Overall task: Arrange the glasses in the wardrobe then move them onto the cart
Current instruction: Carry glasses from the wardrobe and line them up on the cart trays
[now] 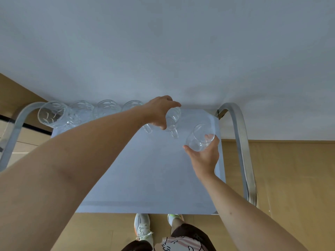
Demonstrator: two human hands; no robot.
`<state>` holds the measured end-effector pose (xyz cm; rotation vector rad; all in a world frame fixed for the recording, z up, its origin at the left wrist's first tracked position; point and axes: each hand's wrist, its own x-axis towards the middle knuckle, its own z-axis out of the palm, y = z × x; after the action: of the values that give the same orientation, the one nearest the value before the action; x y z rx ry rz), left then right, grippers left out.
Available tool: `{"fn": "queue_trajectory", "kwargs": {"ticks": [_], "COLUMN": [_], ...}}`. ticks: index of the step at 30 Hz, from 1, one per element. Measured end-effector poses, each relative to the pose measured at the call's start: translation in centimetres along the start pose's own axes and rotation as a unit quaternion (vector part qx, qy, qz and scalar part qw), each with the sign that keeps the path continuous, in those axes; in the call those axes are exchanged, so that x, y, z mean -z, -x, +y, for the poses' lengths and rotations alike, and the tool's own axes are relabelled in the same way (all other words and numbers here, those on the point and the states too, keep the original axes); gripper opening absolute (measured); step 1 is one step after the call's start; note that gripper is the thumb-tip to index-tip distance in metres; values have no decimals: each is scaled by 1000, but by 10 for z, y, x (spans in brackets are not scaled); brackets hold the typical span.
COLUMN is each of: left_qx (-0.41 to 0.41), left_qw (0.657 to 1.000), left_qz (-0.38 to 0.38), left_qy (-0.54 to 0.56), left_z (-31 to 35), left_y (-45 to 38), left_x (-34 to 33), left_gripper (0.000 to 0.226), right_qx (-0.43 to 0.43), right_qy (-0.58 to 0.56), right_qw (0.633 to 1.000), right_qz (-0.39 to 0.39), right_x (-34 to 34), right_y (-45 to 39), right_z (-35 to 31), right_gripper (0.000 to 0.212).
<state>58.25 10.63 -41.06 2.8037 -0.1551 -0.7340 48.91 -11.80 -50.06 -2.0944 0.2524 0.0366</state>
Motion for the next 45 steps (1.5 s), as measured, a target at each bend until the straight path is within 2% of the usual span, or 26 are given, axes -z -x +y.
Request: {"fn": "queue_trajectory", "kwargs": {"ticks": [7, 24, 29, 39, 45], "left_qx": [37, 33, 38, 53, 46], "left_qw": [999, 998, 996, 986, 978], "left_qz": [27, 44, 77, 152, 197], "left_qy": [8, 2, 25, 51, 60], "left_z": [-15, -11, -13, -14, -20], "left_y": [2, 21, 36, 95, 150], "left_x": [3, -4, -5, -9, -13], "left_gripper": [108, 108, 109, 89, 85], "right_qx": [11, 29, 40, 71, 97], "right_qy": [1, 6, 11, 0, -2], "right_qw": [1000, 1000, 999, 997, 995], "right_qz": [0, -4, 1, 5, 22], "right_x": [0, -8, -7, 0, 6], "right_y": [1, 8, 15, 48, 85], "right_z": [-5, -18, -24, -54, -76], "right_gripper": [84, 85, 84, 77, 76]}}
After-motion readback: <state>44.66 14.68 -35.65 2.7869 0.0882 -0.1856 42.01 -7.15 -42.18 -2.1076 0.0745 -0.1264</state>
